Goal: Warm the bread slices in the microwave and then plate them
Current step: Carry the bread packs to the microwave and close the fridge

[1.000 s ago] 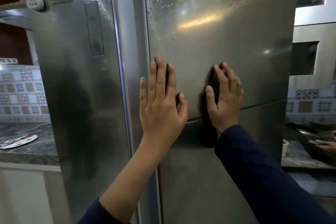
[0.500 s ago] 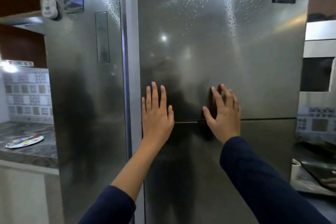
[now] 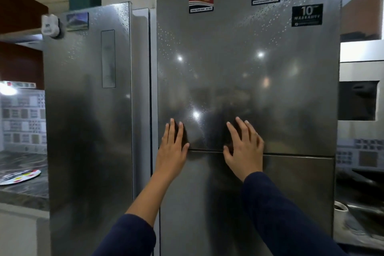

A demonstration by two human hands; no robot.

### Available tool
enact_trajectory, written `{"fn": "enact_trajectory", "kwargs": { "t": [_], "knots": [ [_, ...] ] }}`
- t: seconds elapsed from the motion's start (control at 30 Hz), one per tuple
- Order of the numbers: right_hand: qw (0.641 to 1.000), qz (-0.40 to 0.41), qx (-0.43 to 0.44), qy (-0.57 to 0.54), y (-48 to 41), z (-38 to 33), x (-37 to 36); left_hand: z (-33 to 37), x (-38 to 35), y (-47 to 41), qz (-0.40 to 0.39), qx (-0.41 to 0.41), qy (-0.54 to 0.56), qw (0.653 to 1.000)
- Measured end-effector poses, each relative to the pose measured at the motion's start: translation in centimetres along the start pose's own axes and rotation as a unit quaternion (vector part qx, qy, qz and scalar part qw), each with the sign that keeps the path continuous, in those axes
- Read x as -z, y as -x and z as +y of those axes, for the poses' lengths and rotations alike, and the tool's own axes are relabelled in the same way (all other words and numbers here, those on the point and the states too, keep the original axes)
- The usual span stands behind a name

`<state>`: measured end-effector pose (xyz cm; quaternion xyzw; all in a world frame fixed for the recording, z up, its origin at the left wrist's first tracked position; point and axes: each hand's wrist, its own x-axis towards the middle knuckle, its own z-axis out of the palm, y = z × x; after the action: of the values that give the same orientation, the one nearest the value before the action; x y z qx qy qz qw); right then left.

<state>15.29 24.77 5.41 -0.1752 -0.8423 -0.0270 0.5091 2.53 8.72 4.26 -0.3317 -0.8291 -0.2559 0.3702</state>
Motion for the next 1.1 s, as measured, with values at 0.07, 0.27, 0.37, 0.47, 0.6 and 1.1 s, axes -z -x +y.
{"fn": "enact_trajectory", "kwargs": {
  "t": [0.07, 0.27, 0.37, 0.47, 0.6, 1.1],
  "knots": [
    [1.000, 0.009, -0.001, -0.002, 0.0, 0.0, -0.5, -0.1, -0.2, 0.1, 0.006, 0.002, 0.007, 1.000],
    [1.000, 0.019, -0.010, -0.016, 0.0, -0.7, -1.2, -0.2, 0.0, 0.5, 0.006, -0.008, 0.020, 1.000],
    [1.000, -0.002, 0.014, -0.027, 0.5, -2.2, -1.6, -0.8, 0.7, 1.3, -0.011, -0.018, 0.039, 0.999],
    [0.994, -0.055, 0.046, -0.080, 1.6, -4.6, -2.3, -2.1, 2.2, 2.7, -0.023, -0.022, 0.053, 0.998],
    [0.973, -0.113, 0.070, -0.189, 3.7, -8.1, -4.4, -5.8, 4.1, 7.0, -0.027, 0.009, 0.005, 1.000],
    [0.849, -0.246, 0.190, -0.427, 3.4, -40.8, -10.7, -31.8, 21.3, 13.2, 0.008, 0.253, -0.139, 0.957]
  ]
}}
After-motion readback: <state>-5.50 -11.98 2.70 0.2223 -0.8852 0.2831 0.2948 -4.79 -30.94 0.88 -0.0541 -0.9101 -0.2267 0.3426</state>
